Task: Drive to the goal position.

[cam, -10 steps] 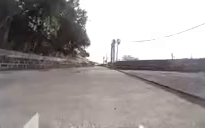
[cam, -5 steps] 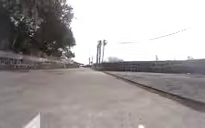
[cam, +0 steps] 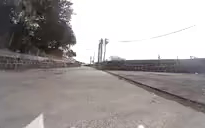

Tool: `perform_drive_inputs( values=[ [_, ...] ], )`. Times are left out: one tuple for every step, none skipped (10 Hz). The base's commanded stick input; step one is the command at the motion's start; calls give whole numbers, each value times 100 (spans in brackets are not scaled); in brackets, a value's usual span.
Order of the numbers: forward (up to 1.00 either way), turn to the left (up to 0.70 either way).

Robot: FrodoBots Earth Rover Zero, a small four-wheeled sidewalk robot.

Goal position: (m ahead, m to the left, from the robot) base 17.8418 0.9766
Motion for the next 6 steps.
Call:
perform_drive_inputs(
  values=[
    [100,0],
    [100,0],
    [100,0],
    [100,5],
    [100,21],
    [100,36]
  ],
)
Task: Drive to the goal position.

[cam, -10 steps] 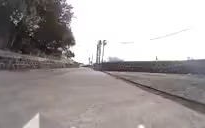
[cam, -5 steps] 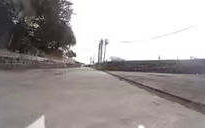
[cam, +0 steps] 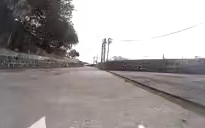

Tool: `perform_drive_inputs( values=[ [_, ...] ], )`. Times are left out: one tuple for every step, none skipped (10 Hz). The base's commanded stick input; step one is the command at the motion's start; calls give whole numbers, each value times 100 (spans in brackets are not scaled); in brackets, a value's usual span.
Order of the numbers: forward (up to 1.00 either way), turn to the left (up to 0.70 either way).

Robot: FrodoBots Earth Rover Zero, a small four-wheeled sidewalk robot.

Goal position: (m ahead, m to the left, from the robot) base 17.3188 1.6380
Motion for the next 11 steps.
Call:
perform_drive_inputs(
  values=[
    [100,0],
    [100,0],
    [100,0],
    [100,0],
    [100,0],
    [100,0],
    [100,0],
    [100,0],
    [100,0],
    [100,0],
    [100,0]
  ],
)
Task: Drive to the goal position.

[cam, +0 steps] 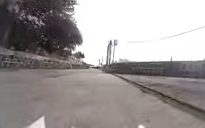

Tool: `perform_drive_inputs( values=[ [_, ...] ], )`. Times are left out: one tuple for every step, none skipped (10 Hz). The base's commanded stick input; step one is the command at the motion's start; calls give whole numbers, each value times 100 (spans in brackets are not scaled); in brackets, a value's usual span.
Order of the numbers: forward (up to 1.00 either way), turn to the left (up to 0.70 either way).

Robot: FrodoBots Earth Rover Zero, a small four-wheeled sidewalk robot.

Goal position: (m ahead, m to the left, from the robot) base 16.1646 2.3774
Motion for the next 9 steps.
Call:
perform_drive_inputs(
  values=[
    [100,0],
    [100,0],
    [100,0],
    [100,0],
    [100,0],
    [100,0],
    [100,0],
    [100,0],
    [100,0]
  ],
)
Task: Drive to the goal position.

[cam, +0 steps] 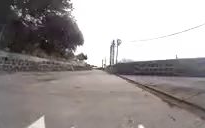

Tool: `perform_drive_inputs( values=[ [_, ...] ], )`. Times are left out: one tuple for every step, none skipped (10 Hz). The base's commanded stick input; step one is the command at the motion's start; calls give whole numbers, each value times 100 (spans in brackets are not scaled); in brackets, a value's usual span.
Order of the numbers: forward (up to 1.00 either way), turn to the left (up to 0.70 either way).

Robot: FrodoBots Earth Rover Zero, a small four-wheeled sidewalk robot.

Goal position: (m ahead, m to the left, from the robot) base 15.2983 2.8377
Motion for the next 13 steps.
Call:
perform_drive_inputs(
  values=[
    [100,0],
    [100,0],
    [100,0],
    [100,0],
    [100,0],
    [100,0],
    [100,0],
    [100,0],
    [100,0],
    [100,0],
    [100,0],
    [100,0],
    [100,0]
  ],
)
